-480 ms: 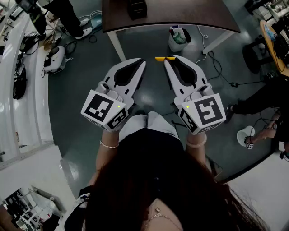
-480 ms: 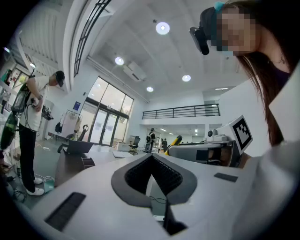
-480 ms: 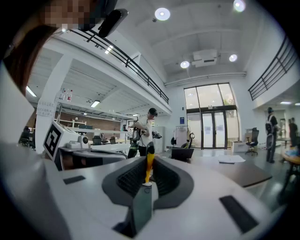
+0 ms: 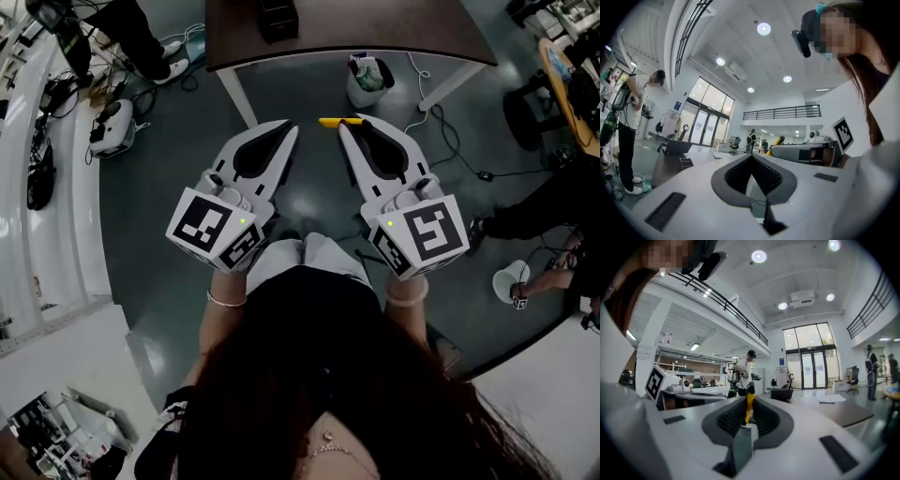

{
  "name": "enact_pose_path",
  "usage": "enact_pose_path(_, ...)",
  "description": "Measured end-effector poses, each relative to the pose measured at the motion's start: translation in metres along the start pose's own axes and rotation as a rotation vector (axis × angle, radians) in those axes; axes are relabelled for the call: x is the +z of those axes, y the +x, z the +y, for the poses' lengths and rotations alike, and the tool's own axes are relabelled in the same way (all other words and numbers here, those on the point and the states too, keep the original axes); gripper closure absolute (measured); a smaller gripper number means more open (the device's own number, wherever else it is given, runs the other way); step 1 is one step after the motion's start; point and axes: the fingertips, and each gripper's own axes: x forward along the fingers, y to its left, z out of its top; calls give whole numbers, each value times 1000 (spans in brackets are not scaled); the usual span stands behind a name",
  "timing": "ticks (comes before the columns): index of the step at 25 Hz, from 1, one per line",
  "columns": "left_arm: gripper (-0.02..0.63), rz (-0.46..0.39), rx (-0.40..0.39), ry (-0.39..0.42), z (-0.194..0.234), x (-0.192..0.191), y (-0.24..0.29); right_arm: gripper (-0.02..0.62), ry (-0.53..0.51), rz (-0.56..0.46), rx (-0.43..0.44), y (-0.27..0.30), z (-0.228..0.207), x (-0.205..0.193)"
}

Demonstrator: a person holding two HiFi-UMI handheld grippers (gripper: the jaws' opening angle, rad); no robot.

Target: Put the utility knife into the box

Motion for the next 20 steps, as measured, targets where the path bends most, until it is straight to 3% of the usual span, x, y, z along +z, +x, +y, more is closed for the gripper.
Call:
enact_pose_path(11, 604, -4, 69, 4, 8, -6, 31, 545, -1, 5, 55, 12, -38, -5)
enact_pose_path(20, 604, 8, 79, -1, 76, 3, 68, 545, 19, 17, 67, 82, -66, -3)
